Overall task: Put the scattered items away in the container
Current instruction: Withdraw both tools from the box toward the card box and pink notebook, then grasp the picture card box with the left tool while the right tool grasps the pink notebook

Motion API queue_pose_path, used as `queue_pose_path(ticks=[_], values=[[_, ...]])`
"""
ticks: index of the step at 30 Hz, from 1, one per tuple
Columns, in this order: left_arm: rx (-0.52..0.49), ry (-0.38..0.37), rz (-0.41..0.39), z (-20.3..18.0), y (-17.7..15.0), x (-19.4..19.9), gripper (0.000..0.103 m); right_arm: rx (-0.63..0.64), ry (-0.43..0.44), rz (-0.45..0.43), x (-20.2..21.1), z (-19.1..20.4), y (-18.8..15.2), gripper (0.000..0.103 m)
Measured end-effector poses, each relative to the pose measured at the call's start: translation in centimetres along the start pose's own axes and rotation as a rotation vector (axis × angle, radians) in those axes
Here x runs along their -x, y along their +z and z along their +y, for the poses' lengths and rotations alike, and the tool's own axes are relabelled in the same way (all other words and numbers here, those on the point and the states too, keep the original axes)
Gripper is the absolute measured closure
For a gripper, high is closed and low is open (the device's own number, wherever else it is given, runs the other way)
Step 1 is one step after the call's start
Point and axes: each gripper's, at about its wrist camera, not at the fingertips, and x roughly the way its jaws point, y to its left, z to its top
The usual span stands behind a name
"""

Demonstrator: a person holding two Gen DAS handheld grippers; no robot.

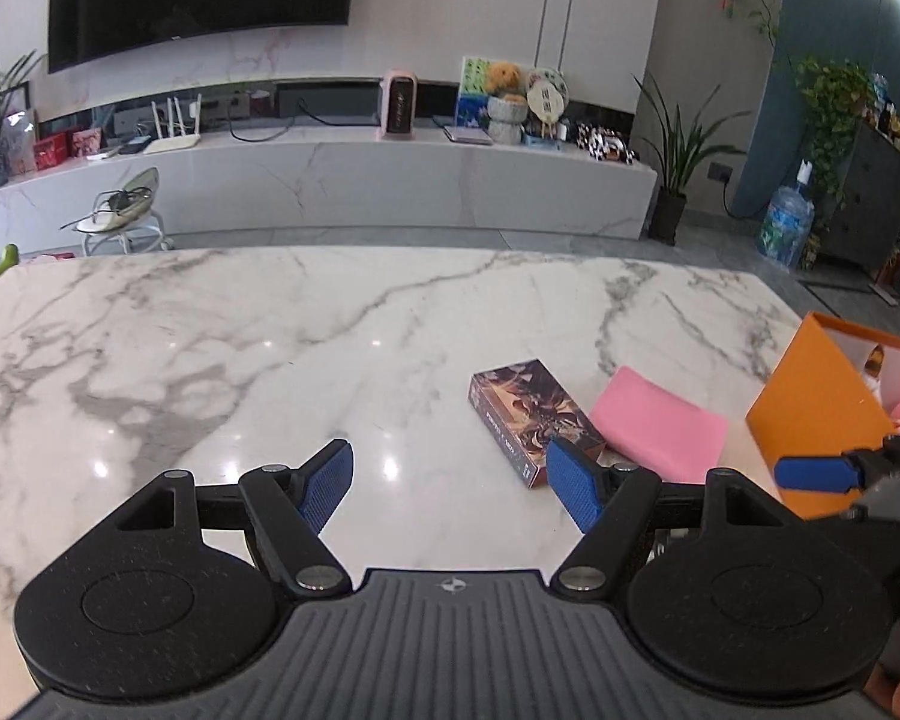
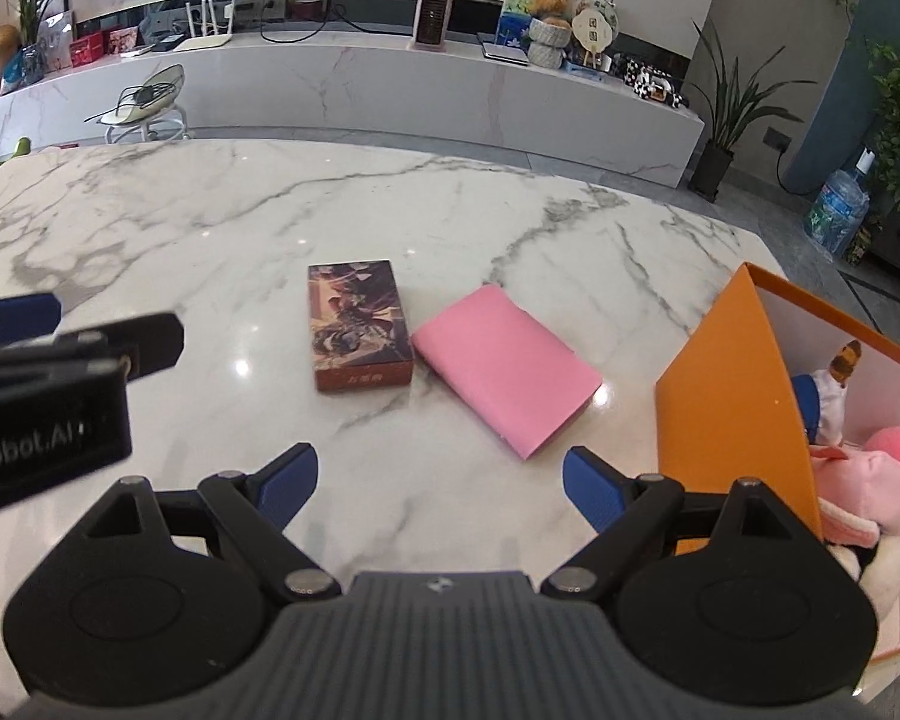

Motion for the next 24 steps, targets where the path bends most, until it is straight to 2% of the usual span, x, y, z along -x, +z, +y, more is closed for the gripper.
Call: queue_pose_path(ticks=[11, 19, 24], values=[[0.002, -0.003, 0.002, 0.3, 0.8, -4.4, 0.019, -0.04, 0.006, -0.023, -5.1, -1.2, 1.9, 0.013], [0.01, 0.002, 0.011, 0.4, 1.6, -6.5, 0.019, -0.027, 0.06, -0.057, -7.6, -0.7, 3.0, 0.013], [-0.003, -0.014, 0.025, -0.4, 1.8, -7.5, 0.019, -0.012, 0.0, -0.094, -8.3, -1.6, 3.0, 0.013]])
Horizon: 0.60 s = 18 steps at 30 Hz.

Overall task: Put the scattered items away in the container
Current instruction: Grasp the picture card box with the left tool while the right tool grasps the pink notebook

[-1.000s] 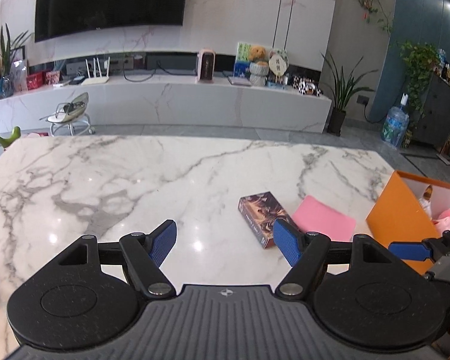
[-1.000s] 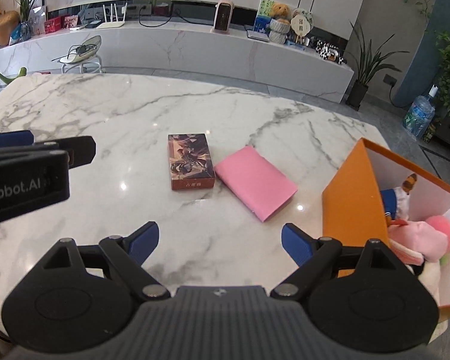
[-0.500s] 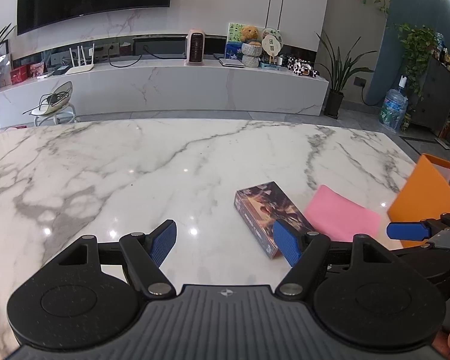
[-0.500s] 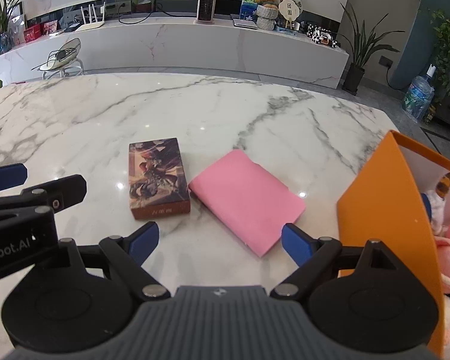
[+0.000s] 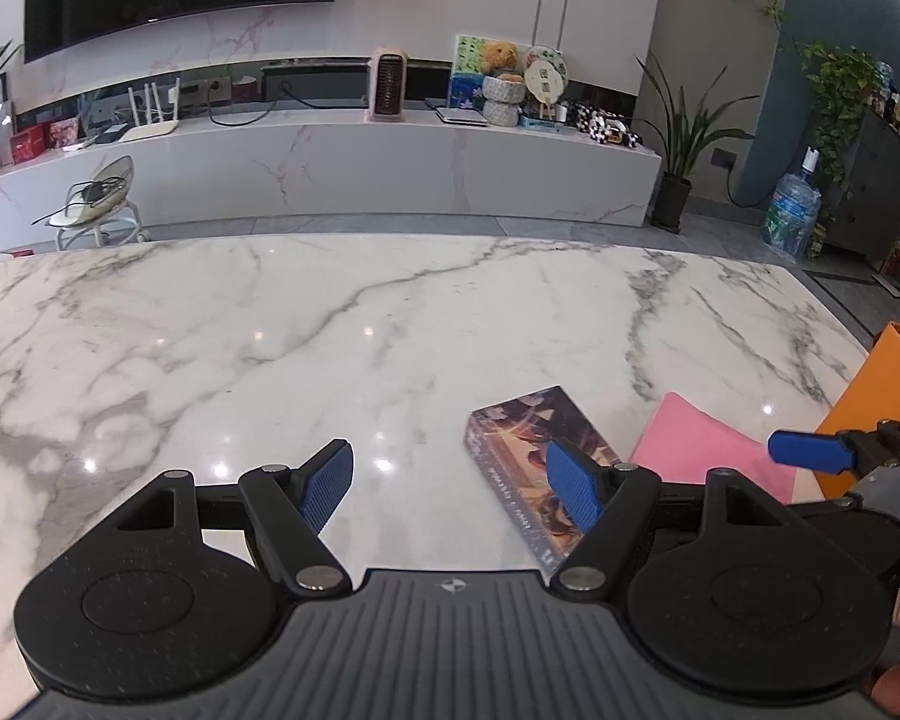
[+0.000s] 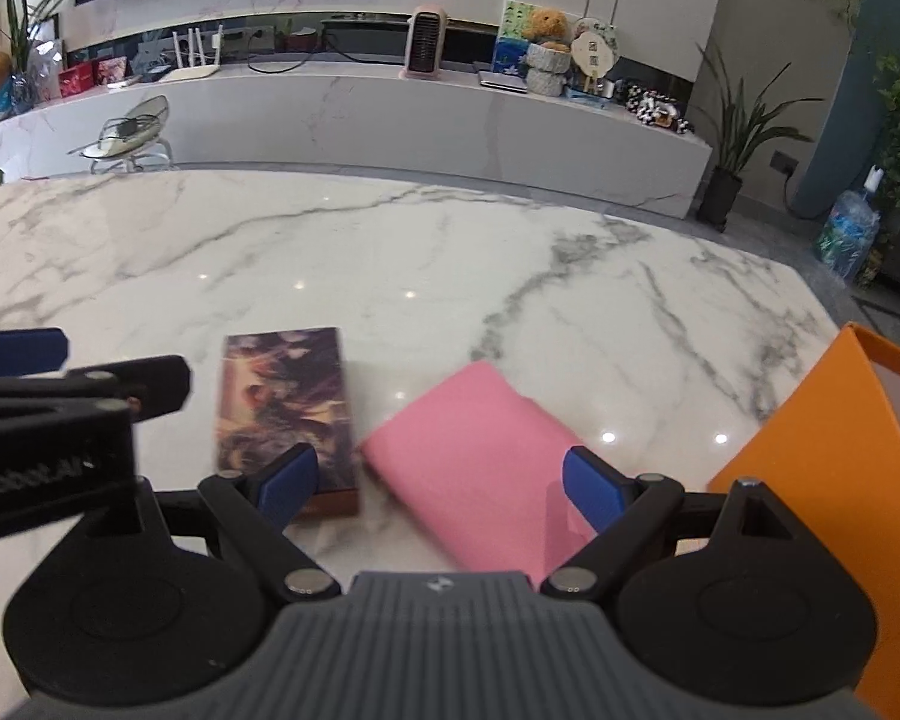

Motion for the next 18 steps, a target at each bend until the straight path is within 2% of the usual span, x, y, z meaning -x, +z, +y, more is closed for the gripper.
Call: queue_pose_path(ticks=[5, 11, 15, 18], values=[[-0.015, -0.038, 0.018, -1.7, 0.4, -1.0, 0.019, -0.058, -0.052, 0.004, -0.9, -2.4, -0.3, 0.013], [-0.045, -0.062, 0.053, -4.1, 0.9, -2.5, 0.015, -0.112, -0.014, -0.017, -1.4, -4.0, -1.0, 0.012], [-0.073, -0.011, 0.101, -5.3, 0.8, -4.0, 0.015, -0.078, 0.012, -0.035, -1.2, -3.8, -1.5, 0.01], [-0.052, 0.023, 0.134, -5.3, 0.6, -4.9, 0.015, -0.08, 0.032, -0.039, -1.3, -4.0, -1.8, 0.008]])
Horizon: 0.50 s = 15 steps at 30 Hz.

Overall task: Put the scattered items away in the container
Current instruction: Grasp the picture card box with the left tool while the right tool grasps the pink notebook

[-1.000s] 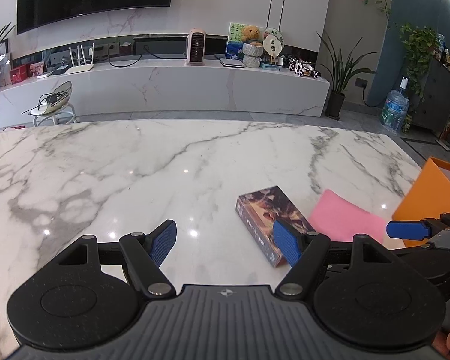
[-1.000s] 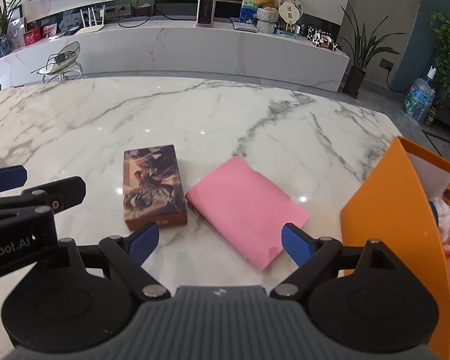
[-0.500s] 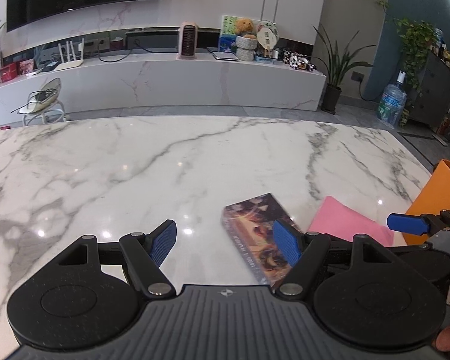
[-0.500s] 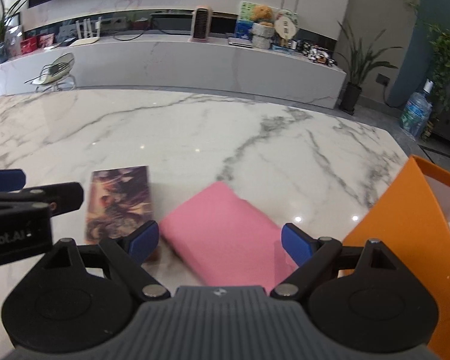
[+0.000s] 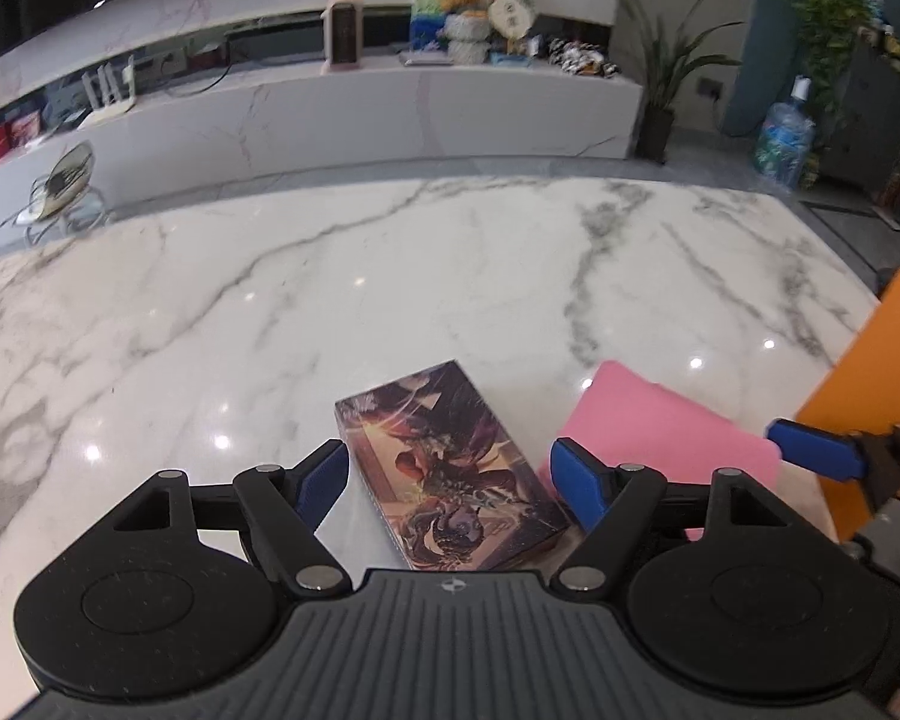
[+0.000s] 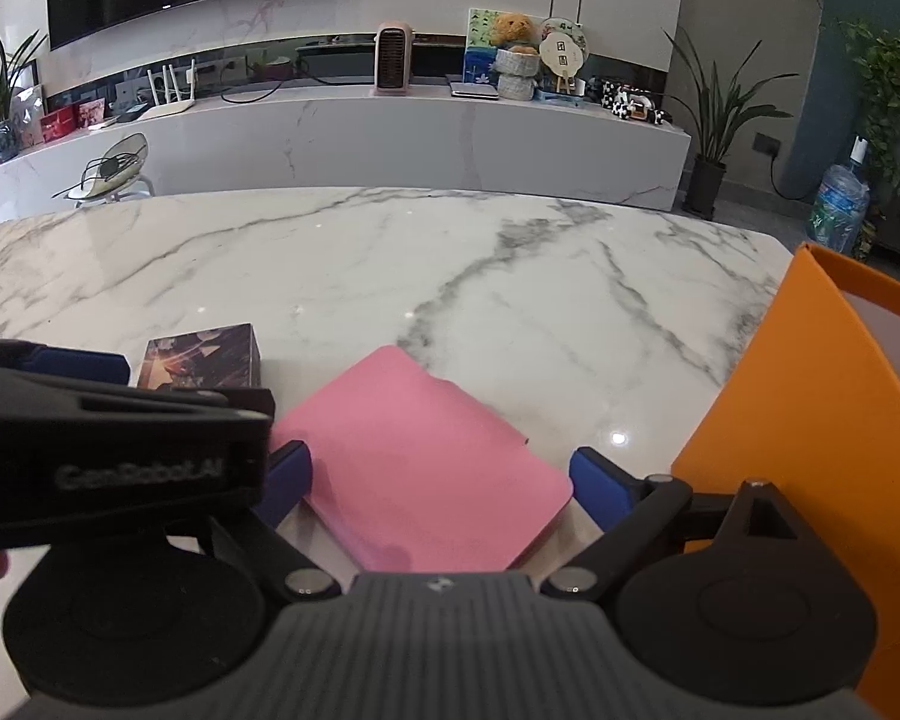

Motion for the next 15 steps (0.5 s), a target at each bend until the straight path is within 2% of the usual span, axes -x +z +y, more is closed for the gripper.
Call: queue_pose_path(ticks=[3, 10, 12, 14, 15], values=[[0.04, 0.006, 0.018, 0.3, 0.2, -0.7, 0.015, -0.018, 0.021, -0.006, -0.3, -0.3, -0.2, 0.006], [0.026, 0.017, 0.004, 0.5, 0.2, -0.8, 0.014, -0.025, 0.04, -0.015, -1.1, -0.2, -0.2, 0.002], [0.034, 0.01, 0.01, 0.9, 0.0, -0.7, 0.017, 0.0, 0.03, -0.004, -1.4, 0.1, -0.4, 0.0], [0.033, -0.004, 0.029, 1.4, -0.3, -0.5, 0.026, 0.037, -0.002, 0.018, -1.6, 0.7, -0.5, 0.002], [0.021, 0.0, 0.041, 1.6, -0.6, -0.4, 0.031, 0.025, -0.006, 0.024, -1.4, 0.7, -0.5, 0.008]])
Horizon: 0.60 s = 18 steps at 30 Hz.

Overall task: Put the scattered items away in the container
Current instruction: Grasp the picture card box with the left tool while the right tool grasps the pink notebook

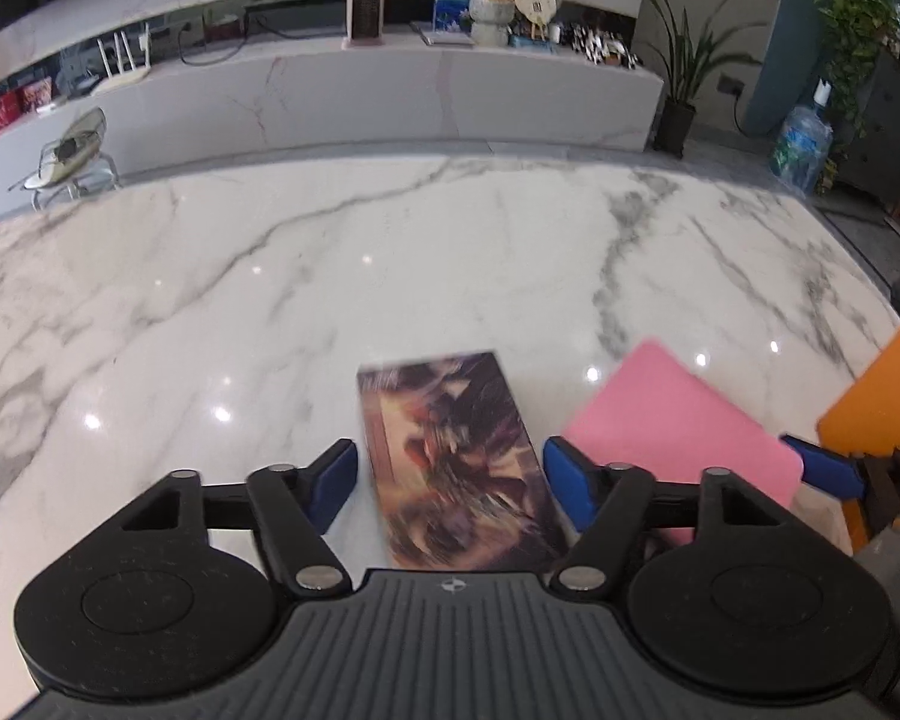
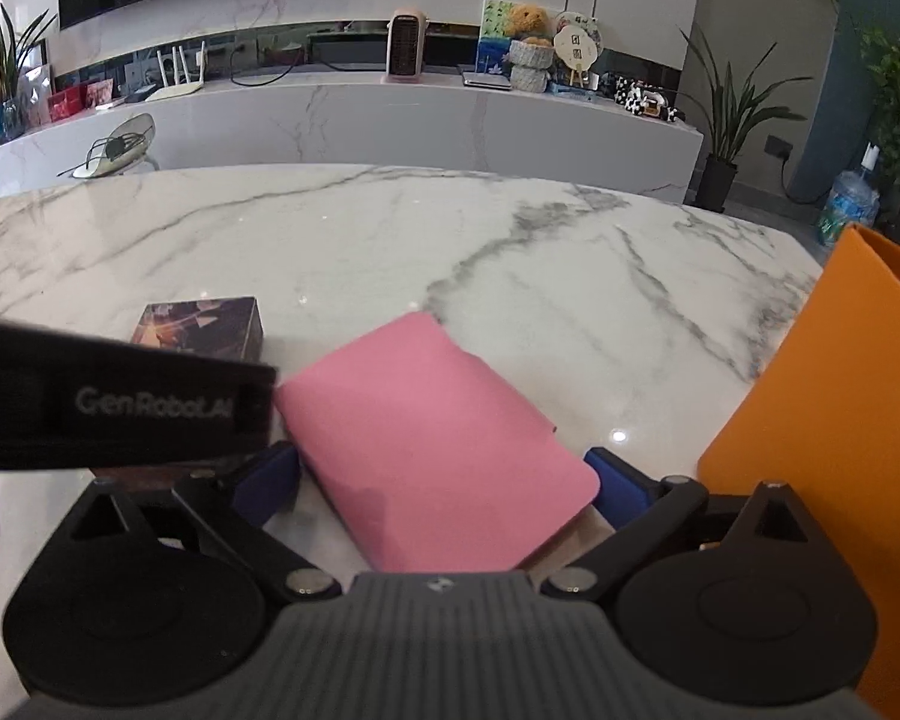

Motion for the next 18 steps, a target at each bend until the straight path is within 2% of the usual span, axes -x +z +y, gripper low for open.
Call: queue_pose_path(ticks=[2, 6, 8, 12, 13, 15, 18], values=[[-0.02, 0.015, 0.007, 0.4, -0.6, 0.4, 0.036, -0.009, -0.001, 0.023, 0.4, 0.1, 0.1, 0.013], [-0.023, 0.025, 0.029, 1.4, -1.3, 1.3, 0.036, 0.016, 0.037, 0.045, 1.4, 0.9, -0.3, 0.016], [-0.025, 0.028, 0.036, 1.7, -1.6, 1.7, 0.036, 0.035, 0.083, 0.052, 1.8, 1.5, -0.5, 0.016], [-0.018, 0.03, 0.035, 2.2, -1.8, 1.9, 0.035, 0.09, 0.083, 0.03, 1.8, 2.3, -0.8, 0.014], [-0.018, 0.032, 0.033, 2.2, -1.8, 1.9, 0.034, 0.092, 0.085, 0.023, 1.8, 2.2, -0.9, 0.01], [-0.015, 0.04, 0.029, 2.1, -1.6, 1.7, 0.032, 0.078, 0.089, 0.023, 1.4, 1.8, -0.9, 0.006], [-0.017, 0.045, 0.022, 1.9, -1.4, 1.4, 0.032, 0.048, 0.113, 0.019, 1.0, 1.3, -0.8, 0.006]])
